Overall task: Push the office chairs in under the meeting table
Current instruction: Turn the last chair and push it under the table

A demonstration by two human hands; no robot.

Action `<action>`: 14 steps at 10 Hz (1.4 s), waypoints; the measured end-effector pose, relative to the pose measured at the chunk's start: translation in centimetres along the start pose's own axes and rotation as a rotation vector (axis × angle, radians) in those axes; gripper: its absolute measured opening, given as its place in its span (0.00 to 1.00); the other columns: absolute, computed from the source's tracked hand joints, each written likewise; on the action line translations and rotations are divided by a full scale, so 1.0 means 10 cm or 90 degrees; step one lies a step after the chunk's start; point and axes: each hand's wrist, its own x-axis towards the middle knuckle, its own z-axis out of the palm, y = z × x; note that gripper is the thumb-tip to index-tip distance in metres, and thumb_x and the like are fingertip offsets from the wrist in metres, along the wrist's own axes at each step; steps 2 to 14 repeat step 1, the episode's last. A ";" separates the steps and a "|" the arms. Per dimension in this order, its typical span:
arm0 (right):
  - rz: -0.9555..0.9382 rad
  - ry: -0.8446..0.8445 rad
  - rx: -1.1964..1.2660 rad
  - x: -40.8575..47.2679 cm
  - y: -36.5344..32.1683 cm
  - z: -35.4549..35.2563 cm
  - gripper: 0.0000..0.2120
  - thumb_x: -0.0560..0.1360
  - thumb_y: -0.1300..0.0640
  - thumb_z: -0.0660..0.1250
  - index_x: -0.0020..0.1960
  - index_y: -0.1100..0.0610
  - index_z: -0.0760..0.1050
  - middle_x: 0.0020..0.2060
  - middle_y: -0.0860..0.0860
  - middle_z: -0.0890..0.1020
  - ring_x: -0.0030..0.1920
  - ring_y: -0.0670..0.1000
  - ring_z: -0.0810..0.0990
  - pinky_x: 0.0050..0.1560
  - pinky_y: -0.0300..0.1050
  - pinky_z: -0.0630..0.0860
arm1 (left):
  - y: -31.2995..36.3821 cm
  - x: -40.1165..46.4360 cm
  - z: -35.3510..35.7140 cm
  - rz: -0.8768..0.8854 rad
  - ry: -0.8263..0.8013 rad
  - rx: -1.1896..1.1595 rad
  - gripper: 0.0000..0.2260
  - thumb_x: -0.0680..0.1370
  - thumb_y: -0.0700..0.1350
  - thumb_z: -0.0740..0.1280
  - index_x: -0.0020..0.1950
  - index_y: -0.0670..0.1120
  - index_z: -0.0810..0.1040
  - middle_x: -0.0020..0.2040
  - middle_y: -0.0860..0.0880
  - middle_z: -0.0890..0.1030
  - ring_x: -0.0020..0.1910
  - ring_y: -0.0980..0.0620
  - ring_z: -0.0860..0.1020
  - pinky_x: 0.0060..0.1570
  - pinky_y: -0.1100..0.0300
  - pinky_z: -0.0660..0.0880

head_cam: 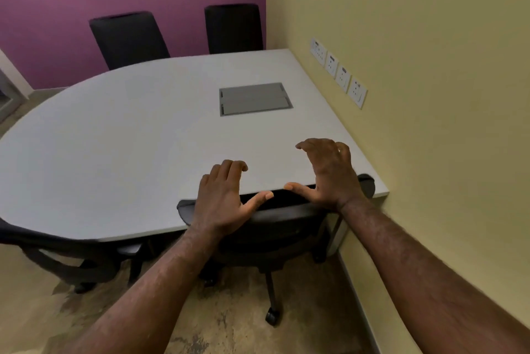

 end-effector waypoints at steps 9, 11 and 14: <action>0.022 0.000 -0.012 0.27 -0.04 -0.04 0.39 0.71 0.28 0.58 0.69 0.56 0.68 0.66 0.54 0.73 0.66 0.56 0.69 0.62 0.58 0.61 | -0.07 0.23 -0.07 -0.026 0.010 0.002 0.35 0.72 0.75 0.51 0.65 0.50 0.68 0.61 0.51 0.72 0.58 0.50 0.71 0.55 0.55 0.65; 0.022 0.000 -0.012 0.27 -0.04 -0.04 0.39 0.71 0.28 0.58 0.69 0.56 0.68 0.66 0.54 0.73 0.66 0.56 0.69 0.62 0.58 0.61 | -0.07 0.23 -0.07 -0.026 0.010 0.002 0.35 0.72 0.75 0.51 0.65 0.50 0.68 0.61 0.51 0.72 0.58 0.50 0.71 0.55 0.55 0.65; 0.022 0.000 -0.012 0.27 -0.04 -0.04 0.39 0.71 0.28 0.58 0.69 0.56 0.68 0.66 0.54 0.73 0.66 0.56 0.69 0.62 0.58 0.61 | -0.07 0.23 -0.07 -0.026 0.010 0.002 0.35 0.72 0.75 0.51 0.65 0.50 0.68 0.61 0.51 0.72 0.58 0.50 0.71 0.55 0.55 0.65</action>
